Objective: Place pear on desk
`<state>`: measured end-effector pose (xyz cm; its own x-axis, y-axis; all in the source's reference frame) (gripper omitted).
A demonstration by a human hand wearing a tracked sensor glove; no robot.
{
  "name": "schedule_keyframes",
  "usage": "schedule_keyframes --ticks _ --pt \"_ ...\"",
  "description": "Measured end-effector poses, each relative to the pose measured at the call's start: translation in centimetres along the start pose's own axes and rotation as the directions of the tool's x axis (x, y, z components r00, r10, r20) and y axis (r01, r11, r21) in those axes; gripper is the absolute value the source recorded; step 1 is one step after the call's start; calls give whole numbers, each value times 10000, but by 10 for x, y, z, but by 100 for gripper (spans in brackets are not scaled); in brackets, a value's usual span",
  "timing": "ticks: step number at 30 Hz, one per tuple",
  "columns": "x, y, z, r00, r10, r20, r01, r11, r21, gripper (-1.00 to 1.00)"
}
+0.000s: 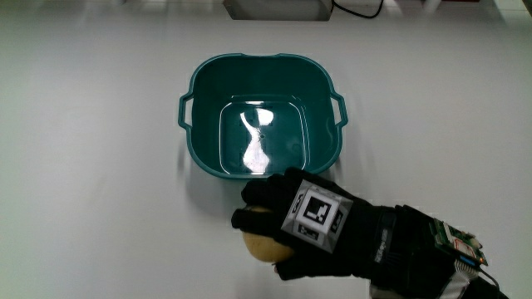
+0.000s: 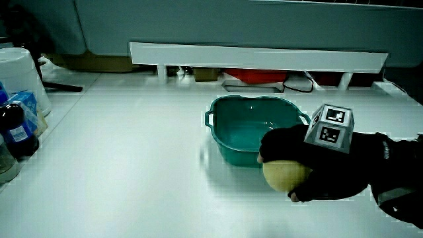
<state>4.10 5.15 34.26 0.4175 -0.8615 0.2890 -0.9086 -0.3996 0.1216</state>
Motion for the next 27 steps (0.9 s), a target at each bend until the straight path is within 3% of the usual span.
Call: schedule_keyframes --ticks 2,3,12,13,14,15,16,17,18,19,20,21,22,25,26,27 --pt "-5 -1 0 10000 69 54 -68 9999 -101 0" --pt "-6 -2 -1 9993 101 356 -97 9999 -119 0" --pt "-12 -2 -13 9995 193 235 -191 9998 -84 0" --pt "-14 -2 -15 9998 205 68 -204 9997 -146 0" --pt "-16 -2 -19 9994 227 278 -218 9993 -309 0" --pt "-17 -2 -21 9996 249 -135 -253 9992 -321 0" --pt "-19 -2 -25 9996 272 -7 -272 9984 -490 0" --pt "-20 -2 -30 9733 427 2257 -182 9938 -1094 0" --pt "-22 -1 -32 9993 316 191 -313 9994 -135 0" --pt "-23 -1 -35 9985 321 446 -301 9985 -458 0" --pt "-24 -1 -38 9992 322 217 -322 9995 -23 0" --pt "-24 -1 -42 9987 315 397 -291 9978 -595 0" --pt "-26 0 -46 9913 309 1281 -107 9878 -1556 0" --pt "-29 1 -57 9909 288 1317 -108 9908 -1348 0" --pt "-31 2 -59 9901 296 1370 -54 9849 -1733 0" --pt "-32 2 -62 9855 307 1671 -57 9889 -1483 0"
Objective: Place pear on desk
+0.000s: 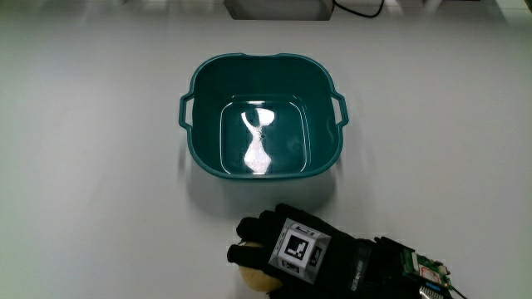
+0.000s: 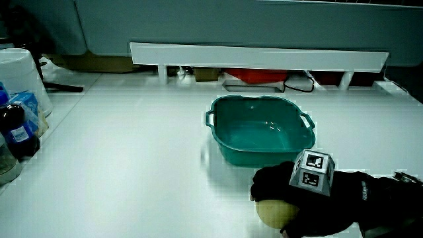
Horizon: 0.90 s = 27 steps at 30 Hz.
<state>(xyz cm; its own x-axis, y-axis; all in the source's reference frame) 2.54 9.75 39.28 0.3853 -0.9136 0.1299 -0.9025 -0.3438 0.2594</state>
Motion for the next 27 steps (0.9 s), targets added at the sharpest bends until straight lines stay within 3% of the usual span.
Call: schedule_keyframes --ticks 2,3,4,5,11,13,14,15,16,19,20,21,23,27 --pt "-2 1 -3 9988 9 -498 -30 9991 -423 0" --pt "-2 2 -6 9998 -1 -186 -3 9997 -246 0" --pt "-3 2 -7 9997 -16 -245 -1 9975 -710 0" --pt "-4 3 -10 9990 -16 -457 -6 9988 -491 0" --pt "-6 7 -23 9989 -92 -461 58 9973 -738 0" --pt "-6 8 -26 9963 -122 -851 70 9981 -610 0" --pt "-5 8 -27 9984 -139 -545 116 9990 -422 0" --pt "-5 8 -28 9961 -134 -873 110 9995 -281 0" --pt "-4 9 -27 9964 -125 -835 74 9981 -608 0" --pt "-4 10 -26 9967 -163 -797 101 9969 -781 0" --pt "-4 10 -28 9963 -194 -836 132 9972 -737 0" --pt "-4 10 -30 9954 -173 -942 145 9994 -304 0" --pt "-3 10 -28 9953 -207 -950 125 9962 -866 0" --pt "-3 10 -31 9947 -249 -994 216 9992 -346 -5"
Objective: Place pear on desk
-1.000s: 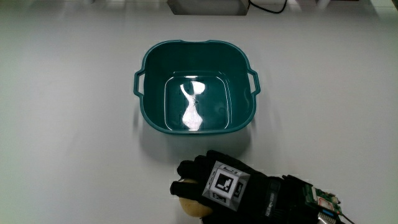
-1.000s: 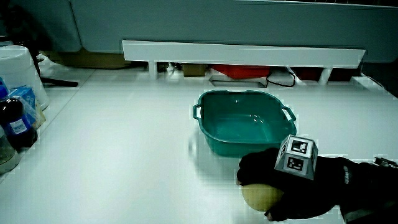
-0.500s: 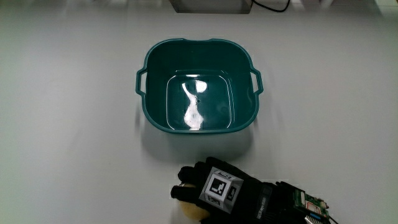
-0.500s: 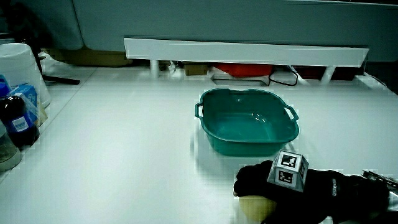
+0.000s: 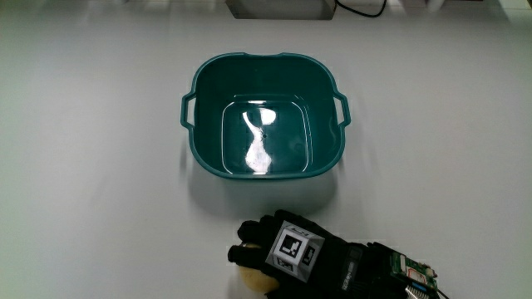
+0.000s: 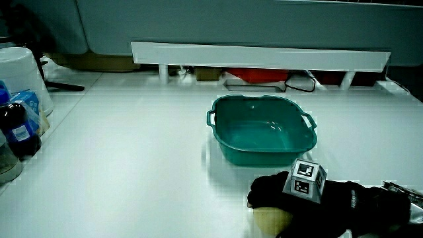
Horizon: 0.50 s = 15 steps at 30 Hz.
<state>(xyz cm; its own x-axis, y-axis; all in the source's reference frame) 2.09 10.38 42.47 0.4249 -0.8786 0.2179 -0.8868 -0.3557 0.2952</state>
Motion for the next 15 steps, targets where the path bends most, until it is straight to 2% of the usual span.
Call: schedule_keyframes --ticks 3,5,7,8,9,13,15 --pt "1 -1 -1 9999 -126 27 127 9997 -206 -20" --pt "2 -1 0 9993 -265 262 276 9988 -406 -30" --pt "2 -2 -1 9993 -314 180 321 9985 -450 -40" --pt "1 -3 0 9986 -297 426 322 9978 -586 -45" --pt "1 -3 -2 9997 -210 119 215 9988 -438 -50" --pt "3 -6 -3 9999 -157 -65 155 9991 -396 -70" --pt "3 -7 -1 9996 -191 -200 176 9972 -730 -80"
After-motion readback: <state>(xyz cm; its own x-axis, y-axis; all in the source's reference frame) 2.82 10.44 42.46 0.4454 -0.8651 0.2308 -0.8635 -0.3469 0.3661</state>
